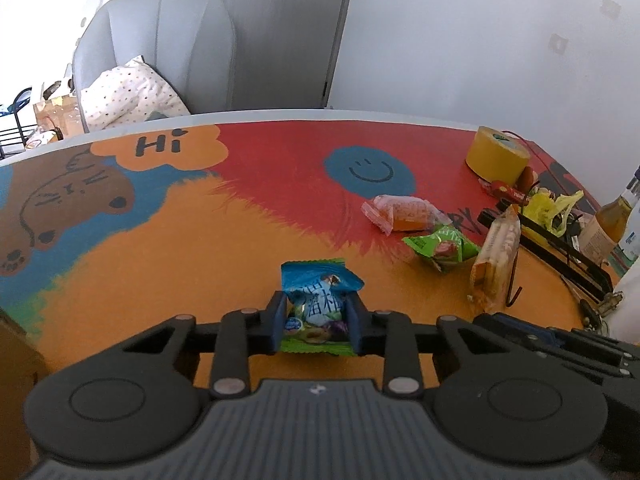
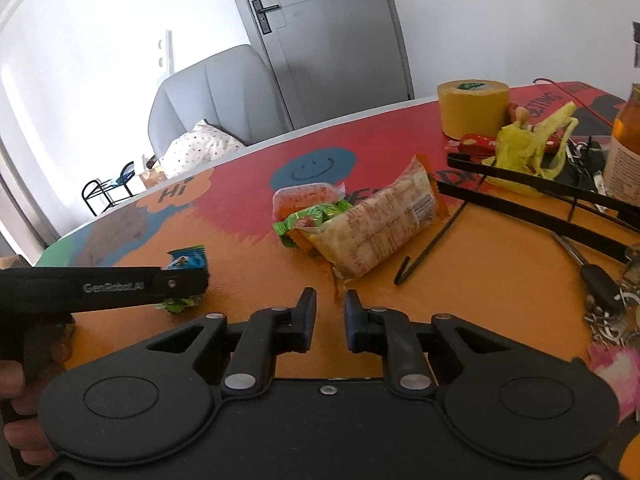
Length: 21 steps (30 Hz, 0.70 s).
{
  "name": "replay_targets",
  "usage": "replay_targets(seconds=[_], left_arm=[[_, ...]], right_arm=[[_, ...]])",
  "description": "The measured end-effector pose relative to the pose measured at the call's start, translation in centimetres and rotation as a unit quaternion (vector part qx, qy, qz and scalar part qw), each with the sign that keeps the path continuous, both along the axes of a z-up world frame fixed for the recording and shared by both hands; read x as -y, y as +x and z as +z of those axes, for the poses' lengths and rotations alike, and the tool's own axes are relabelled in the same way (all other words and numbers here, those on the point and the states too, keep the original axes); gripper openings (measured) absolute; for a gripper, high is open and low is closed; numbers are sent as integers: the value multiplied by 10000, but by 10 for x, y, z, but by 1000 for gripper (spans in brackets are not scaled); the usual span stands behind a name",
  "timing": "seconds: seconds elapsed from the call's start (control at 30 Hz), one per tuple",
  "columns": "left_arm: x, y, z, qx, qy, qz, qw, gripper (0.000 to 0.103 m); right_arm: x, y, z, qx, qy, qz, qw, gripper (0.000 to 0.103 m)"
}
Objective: Organize snacks
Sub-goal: 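Grasp the blue-green wrapper with the left gripper while the right gripper grasps the bread loaf pack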
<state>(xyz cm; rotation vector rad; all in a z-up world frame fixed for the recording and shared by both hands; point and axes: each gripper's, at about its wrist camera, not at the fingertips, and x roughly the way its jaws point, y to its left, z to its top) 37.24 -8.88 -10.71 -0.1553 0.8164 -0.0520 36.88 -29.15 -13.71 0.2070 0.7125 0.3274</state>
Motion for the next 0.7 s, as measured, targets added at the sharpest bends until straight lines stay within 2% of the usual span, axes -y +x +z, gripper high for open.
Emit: replay_targets(seconds=[0.03,0.07,0.1,0.17,0.2,0.43,0.7], left_arm=[[-1,-1,1,9,-6,11,10000,29],[-2,-2,2,21,-5,19,10000,29],[-2,-3,3,36,-4,24,10000,29],[-4,-5,5,68,-8,38,10000,28],[-5,-5,6,78,-12,49,10000,28],[-10,-2,11,191,-1,181,9997,28],[-18,6,9,209,55,327,9992,28]], right_arm=[[1,-1,1,13,-5,-70,10000,22],[1,0,3,34,-2,-126,9999,32],[2,0,5,64,16,-171,9998,48],[3,0,11,192,121,-274,9994,69],[3,1,13,240,153,-336,9990,72],[3,31,20,278,363,-655,9968,72],[-6,50,20,391,35,-858,9955,76]])
